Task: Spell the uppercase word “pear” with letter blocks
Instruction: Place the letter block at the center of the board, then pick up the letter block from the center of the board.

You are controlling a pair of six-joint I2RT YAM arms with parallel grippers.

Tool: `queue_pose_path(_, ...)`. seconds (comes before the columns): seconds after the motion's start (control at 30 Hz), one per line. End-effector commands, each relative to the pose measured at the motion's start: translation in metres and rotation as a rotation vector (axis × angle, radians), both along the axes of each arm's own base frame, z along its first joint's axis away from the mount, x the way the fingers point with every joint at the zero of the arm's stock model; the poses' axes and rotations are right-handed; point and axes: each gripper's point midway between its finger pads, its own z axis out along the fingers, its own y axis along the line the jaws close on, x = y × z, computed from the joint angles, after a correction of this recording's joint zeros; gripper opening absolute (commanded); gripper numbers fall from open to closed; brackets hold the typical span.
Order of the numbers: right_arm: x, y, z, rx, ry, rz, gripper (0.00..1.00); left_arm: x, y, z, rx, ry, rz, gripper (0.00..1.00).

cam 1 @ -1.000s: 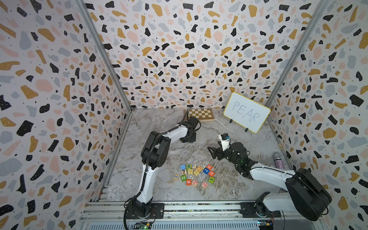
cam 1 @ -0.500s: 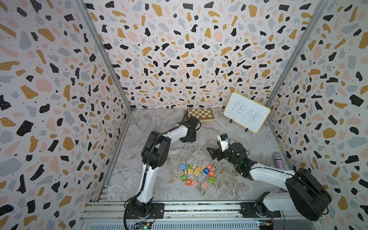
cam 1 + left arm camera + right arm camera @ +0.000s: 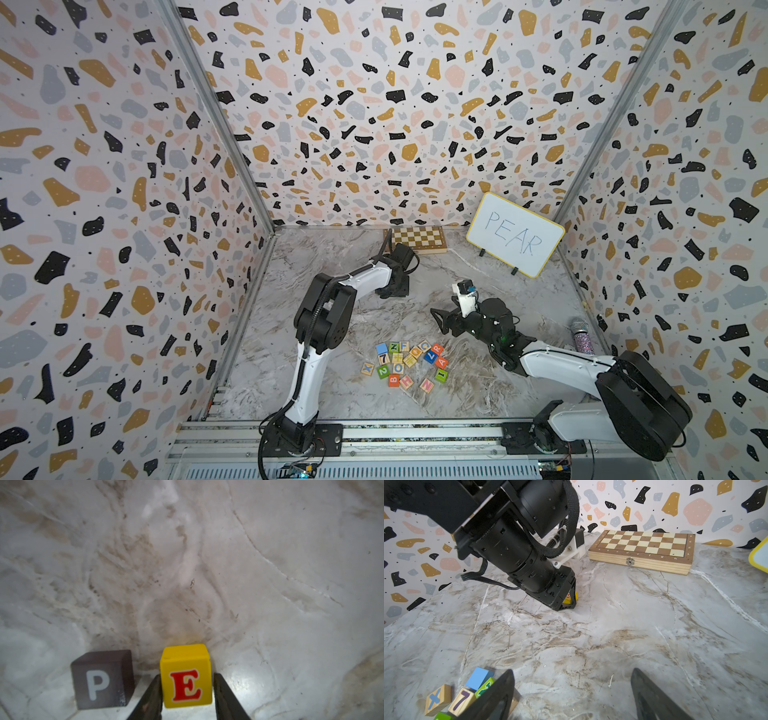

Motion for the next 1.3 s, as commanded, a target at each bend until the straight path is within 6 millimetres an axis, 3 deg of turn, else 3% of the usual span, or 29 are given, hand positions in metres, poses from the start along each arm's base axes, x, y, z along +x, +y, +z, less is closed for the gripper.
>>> queue_pose_path(0.0, 0.0, 0.003, 0.011, 0.01, -0.039, 0.007, 0.88, 0.004, 0.001, 0.022, -0.033, -0.04, 0.015, 0.42)
queue_pose_path(0.33, -0.001, 0.005, 0.013, 0.004, -0.047, 0.016, 0.88, 0.003, 0.0, 0.055, -0.075, -0.105, 0.009, 0.44)
queue_pose_path(0.57, -0.004, 0.015, 0.021, 0.028, -0.042, 0.069, 0.88, -0.006, 0.012, 0.098, -0.115, -0.254, 0.002, 0.45)
queue_pose_path(0.73, 0.001, 0.027, 0.025, 0.036, -0.015, 0.098, 0.88, -0.016, 0.021, 0.139, -0.159, -0.398, -0.022, 0.45)
queue_pose_path(0.9, 0.012, 0.034, 0.023, 0.013, 0.032, 0.084, 0.88, -0.035, 0.029, 0.171, -0.197, -0.486, -0.061, 0.47)
queue_pose_path(1.0, 0.019, 0.036, 0.028, 0.007, 0.068, 0.066, 0.88, -0.05, 0.032, 0.187, -0.238, -0.555, -0.098, 0.55)
queue_pose_path(1.27, 0.004, 0.039, 0.034, -0.057, 0.179, 0.058, 0.87, -0.104, 0.044, 0.184, -0.336, -0.633, -0.181, 0.64)
